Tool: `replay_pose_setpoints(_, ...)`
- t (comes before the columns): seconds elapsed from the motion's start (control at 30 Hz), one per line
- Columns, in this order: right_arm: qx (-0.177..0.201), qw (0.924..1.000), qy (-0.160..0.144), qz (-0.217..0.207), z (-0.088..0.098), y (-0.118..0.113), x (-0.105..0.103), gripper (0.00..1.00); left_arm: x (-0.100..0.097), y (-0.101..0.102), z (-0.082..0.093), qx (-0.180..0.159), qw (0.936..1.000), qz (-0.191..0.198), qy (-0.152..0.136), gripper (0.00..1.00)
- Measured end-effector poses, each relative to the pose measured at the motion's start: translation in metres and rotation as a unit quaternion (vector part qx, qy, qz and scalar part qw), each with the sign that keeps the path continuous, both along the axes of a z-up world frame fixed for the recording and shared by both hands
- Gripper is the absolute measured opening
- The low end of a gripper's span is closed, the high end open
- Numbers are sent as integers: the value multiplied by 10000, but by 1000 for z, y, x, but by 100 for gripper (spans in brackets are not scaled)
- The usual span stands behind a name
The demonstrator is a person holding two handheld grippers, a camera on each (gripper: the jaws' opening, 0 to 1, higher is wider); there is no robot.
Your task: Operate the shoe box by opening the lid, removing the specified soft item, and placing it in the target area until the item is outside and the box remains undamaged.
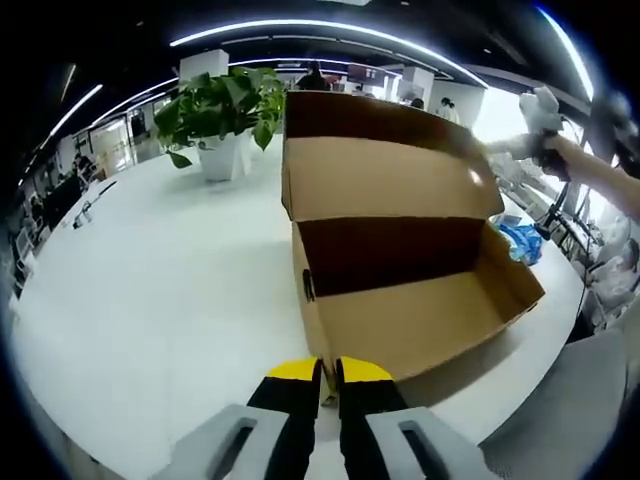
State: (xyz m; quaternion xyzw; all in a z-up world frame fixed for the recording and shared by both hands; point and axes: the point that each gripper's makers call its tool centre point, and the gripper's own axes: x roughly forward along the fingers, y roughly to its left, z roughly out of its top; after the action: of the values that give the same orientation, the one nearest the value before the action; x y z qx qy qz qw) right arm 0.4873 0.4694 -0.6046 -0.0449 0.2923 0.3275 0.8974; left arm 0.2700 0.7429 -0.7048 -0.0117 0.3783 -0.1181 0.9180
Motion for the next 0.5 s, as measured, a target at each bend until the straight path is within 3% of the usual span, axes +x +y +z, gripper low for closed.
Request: replay_pose_setpoints(0.5,219,9991,-345,-102,19,-4,-40,0,0,0,1,53,9999,-133,-43,6)
